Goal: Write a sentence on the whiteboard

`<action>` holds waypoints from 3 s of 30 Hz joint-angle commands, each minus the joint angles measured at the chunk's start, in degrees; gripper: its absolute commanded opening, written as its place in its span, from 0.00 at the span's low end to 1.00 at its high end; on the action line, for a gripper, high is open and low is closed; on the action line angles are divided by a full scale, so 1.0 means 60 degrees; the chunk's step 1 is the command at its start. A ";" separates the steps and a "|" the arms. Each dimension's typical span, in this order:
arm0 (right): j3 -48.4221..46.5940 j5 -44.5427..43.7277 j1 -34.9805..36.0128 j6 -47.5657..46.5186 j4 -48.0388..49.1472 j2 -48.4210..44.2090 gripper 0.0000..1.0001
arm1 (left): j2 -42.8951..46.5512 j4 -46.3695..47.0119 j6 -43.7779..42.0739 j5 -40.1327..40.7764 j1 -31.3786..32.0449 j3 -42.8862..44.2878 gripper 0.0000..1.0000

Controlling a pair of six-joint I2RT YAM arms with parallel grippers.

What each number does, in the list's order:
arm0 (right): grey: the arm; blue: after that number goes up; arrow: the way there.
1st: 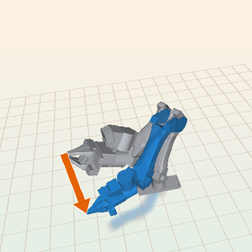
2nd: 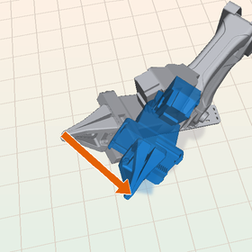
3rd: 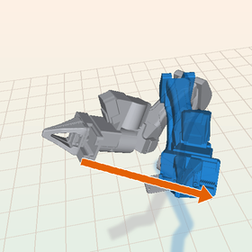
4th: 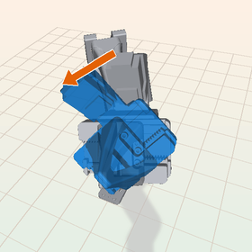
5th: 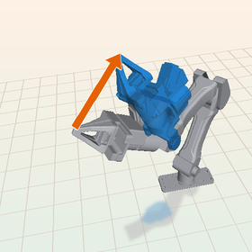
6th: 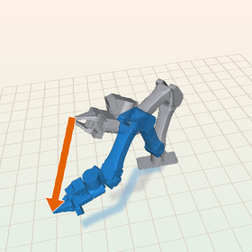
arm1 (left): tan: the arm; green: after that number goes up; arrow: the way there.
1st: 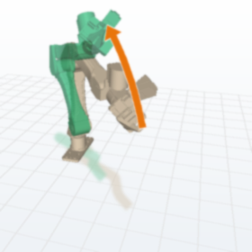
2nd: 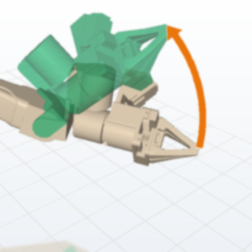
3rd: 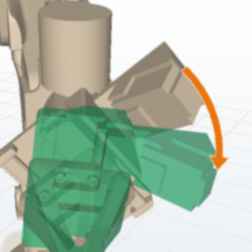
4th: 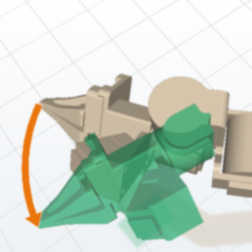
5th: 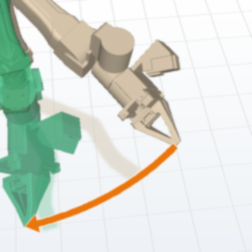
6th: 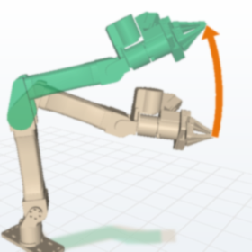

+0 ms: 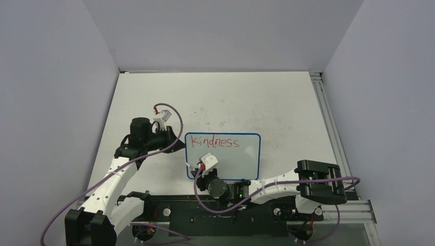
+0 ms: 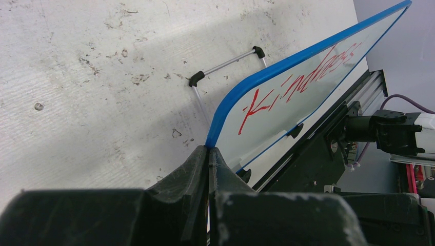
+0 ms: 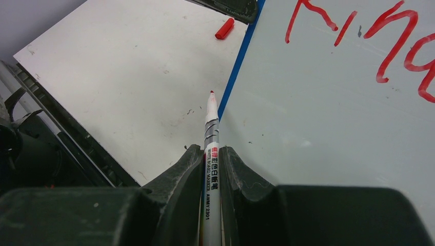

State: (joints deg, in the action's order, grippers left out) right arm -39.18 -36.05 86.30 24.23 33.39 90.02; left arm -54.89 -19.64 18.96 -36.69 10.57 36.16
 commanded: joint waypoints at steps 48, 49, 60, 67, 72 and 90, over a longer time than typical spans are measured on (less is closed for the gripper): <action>0.0069 -0.2387 0.0413 0.0493 -0.0308 -0.0522 0.05 | 0.0082 0.0040 -0.0011 -0.0072 0.0084 0.0378 0.00; 0.0036 -0.2398 0.0404 0.0494 -0.0332 -0.0504 0.05 | 0.0082 0.0036 -0.0011 -0.0068 0.0081 0.0388 0.00; -0.0268 -0.1883 0.0127 0.0493 -0.0442 -0.0220 0.05 | 0.0096 0.0040 -0.0018 -0.0103 0.0080 0.0376 0.00; -0.0493 -0.1420 0.0089 0.0348 -0.0452 0.0064 0.05 | 0.0082 0.0050 -0.0011 -0.0102 0.0081 0.0389 0.00; -0.0438 -0.1337 0.0100 0.0515 -0.0600 0.0105 0.05 | 0.0089 0.0050 -0.0011 -0.0108 0.0078 0.0389 0.00; -0.0049 -0.1995 0.0351 0.0971 -0.1196 -0.0386 0.05 | 0.0100 0.0050 -0.0011 -0.0086 0.0081 0.0385 0.00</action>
State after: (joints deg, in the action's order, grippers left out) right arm -40.05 -44.86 87.85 28.91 26.98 90.00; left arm -54.89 -19.75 18.96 -36.67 10.57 36.16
